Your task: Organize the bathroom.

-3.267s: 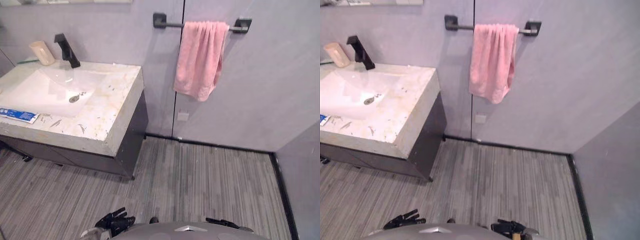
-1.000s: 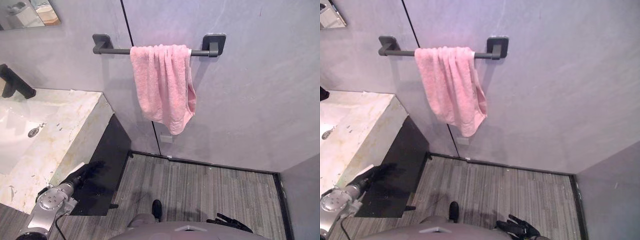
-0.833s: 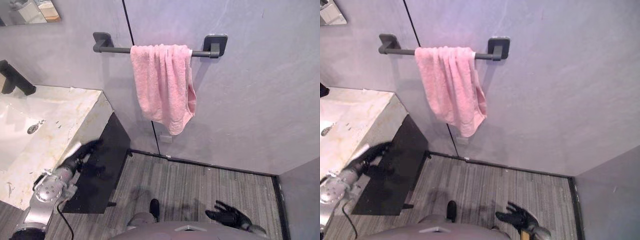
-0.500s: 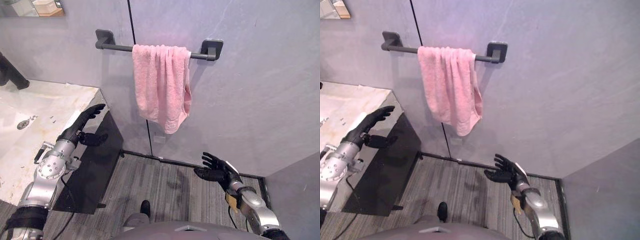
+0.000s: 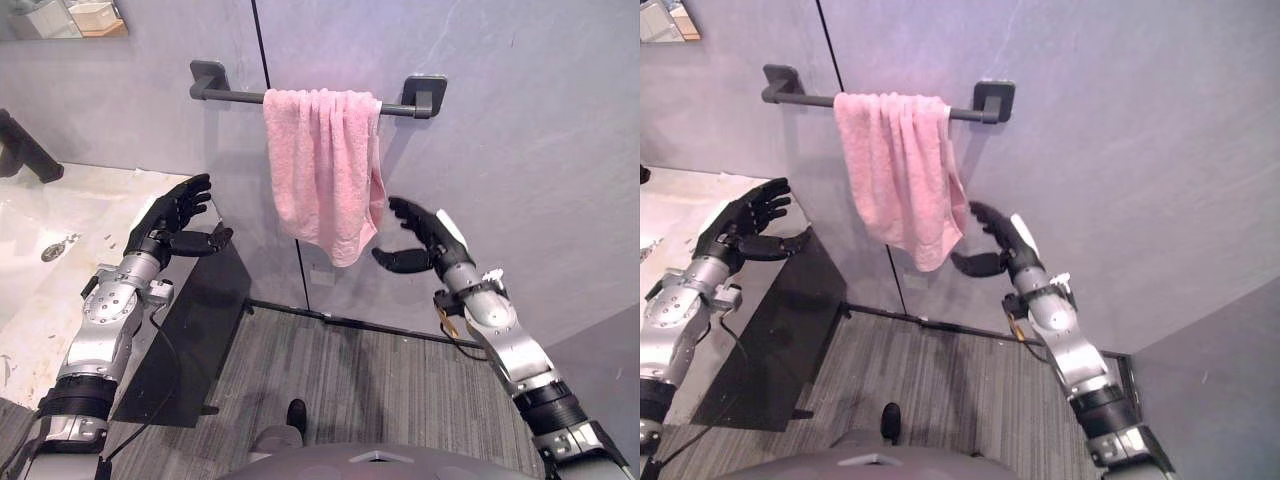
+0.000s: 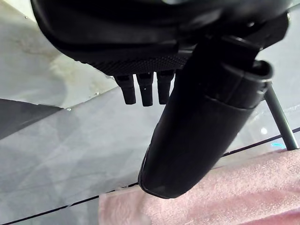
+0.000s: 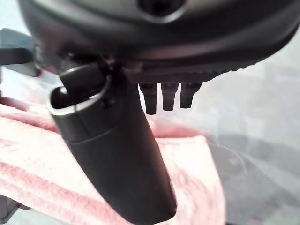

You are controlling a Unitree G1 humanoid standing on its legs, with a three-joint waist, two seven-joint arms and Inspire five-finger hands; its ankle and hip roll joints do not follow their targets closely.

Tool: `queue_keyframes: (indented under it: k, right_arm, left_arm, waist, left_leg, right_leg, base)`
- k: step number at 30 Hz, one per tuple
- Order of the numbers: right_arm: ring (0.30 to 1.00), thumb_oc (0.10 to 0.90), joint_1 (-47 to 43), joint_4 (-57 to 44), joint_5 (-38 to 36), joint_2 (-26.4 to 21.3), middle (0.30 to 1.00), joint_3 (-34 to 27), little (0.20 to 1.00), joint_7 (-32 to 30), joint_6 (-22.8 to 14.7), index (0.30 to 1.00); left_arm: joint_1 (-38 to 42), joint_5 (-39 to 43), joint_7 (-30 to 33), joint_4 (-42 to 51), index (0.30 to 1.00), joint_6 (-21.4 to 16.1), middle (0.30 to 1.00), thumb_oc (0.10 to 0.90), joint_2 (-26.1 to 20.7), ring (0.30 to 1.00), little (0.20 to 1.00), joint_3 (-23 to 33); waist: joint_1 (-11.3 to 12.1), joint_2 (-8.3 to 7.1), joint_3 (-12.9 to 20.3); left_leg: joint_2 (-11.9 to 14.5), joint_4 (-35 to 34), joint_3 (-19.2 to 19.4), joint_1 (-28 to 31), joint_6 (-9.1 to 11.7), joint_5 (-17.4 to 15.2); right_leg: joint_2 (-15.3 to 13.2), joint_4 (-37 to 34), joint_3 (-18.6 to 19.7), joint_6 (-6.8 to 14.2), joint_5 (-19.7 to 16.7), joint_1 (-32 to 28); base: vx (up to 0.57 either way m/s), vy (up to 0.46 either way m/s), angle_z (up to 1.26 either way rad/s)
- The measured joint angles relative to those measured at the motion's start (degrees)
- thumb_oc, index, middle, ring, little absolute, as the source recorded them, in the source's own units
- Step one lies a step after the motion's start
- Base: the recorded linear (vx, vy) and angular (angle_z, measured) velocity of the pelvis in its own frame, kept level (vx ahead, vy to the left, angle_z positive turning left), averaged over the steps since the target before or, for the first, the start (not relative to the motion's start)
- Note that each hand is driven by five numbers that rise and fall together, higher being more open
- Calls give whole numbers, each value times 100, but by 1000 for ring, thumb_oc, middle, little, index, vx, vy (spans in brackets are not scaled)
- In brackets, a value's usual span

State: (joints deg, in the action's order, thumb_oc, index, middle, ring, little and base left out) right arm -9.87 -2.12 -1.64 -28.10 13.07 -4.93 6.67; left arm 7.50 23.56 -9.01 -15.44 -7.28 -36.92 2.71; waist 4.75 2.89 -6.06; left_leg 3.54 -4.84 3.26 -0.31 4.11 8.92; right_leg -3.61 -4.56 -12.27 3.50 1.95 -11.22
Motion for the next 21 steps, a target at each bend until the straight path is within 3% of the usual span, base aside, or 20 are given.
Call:
queue_keyframes:
  k: [5,16,21]
  right_arm:
    - [900,800,-381,-254,587,-261,900,-6,900,-347,207,900]
    - [900,800,-699,-315,558,-367,900,254,900,-282,625,900]
    - [900,800,-879,-309,157,-357,900,410,900,-261,868,900]
  left_arm:
    - [158,159,-159,-6,900,0,900,800,34,900,900,-2]
    - [807,549,-654,-168,900,67,900,800,72,900,900,-488]
    - [1056,547,-672,-468,900,115,900,800,83,900,900,-762]
  waist:
    - [-1,8,-2]
    - [-66,38,5]
    - [-145,50,13]
  left_leg:
    - [-11,-1,10,-4,-3,-3]
    - [-41,-1,17,-1,-5,-6]
    - [-40,-1,15,13,-6,-4]
  right_leg:
    - [-11,0,2,1,1,4]
    - [-2,1,10,1,0,3]
    - [3,0,10,1,0,-10]
  base:
    - [19,58,0]
    - [29,35,0]
    - [23,6,0]
